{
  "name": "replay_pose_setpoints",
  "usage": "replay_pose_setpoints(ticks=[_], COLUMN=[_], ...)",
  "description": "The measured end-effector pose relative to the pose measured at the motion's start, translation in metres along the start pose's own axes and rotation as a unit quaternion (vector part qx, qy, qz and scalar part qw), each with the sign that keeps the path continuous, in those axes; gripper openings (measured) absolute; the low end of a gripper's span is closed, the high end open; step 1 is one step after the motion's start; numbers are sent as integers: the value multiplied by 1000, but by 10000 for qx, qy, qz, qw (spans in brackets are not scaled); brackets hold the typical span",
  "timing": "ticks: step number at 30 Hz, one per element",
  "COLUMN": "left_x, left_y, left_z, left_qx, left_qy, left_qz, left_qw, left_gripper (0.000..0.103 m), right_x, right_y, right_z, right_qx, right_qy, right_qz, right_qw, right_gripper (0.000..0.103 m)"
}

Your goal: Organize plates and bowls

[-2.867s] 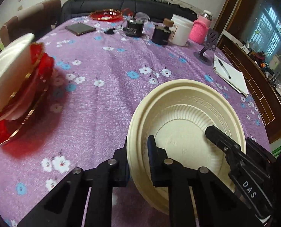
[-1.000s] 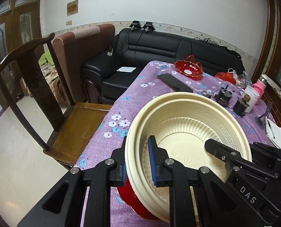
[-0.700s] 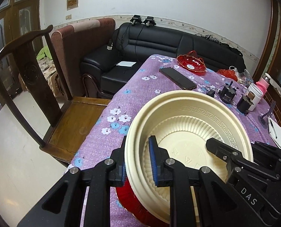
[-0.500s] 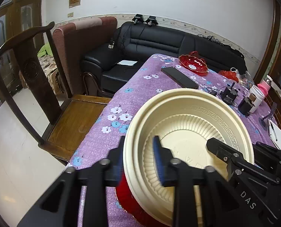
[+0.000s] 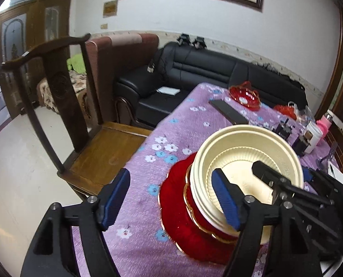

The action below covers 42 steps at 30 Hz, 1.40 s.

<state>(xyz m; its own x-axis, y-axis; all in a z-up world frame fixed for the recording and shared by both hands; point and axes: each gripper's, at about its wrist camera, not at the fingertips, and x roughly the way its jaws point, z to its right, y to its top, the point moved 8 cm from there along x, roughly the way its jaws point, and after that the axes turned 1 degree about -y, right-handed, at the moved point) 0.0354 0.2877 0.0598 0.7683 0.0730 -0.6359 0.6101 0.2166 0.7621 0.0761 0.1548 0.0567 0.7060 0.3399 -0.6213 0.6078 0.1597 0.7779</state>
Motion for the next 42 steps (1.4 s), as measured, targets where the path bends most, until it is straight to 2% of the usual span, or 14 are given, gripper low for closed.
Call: replay_pose_setpoints(ticks=[4,8,12,14,22,31,42], left_x=[-19,-38,-48,-51,-54,-65,-92], left_y=[-5,-15,-30,-39,-74,-90,-99], left_z=[2,5,12,21,48,67,93], left_qx=[50,37,111,192,414,610,758], left_qy=[105,157,282,314,303,509,654], left_qz=[155,338,341,313,-12,7,553], left_qw=[9998,9993,9990,9988,9987,9968,9934], left_gripper=[76,84,93,94,95,95,95], right_x=[-18,-44,-77,-86,-99,-109,-119], right_y=[3,-6,-25,-35,-86,-124,-152], right_z=[5,10,16,19,47,64,72], right_qx=[117,128,36,63,390,273,203], right_qy=[-82,-97,-202,-207,-234,-516,-599], right_qz=[184,338,592,622,348,198,30], right_qw=[9997,9993,9980,9978,9984,9981,9980], right_gripper=[72,72,83,84,85,85,85])
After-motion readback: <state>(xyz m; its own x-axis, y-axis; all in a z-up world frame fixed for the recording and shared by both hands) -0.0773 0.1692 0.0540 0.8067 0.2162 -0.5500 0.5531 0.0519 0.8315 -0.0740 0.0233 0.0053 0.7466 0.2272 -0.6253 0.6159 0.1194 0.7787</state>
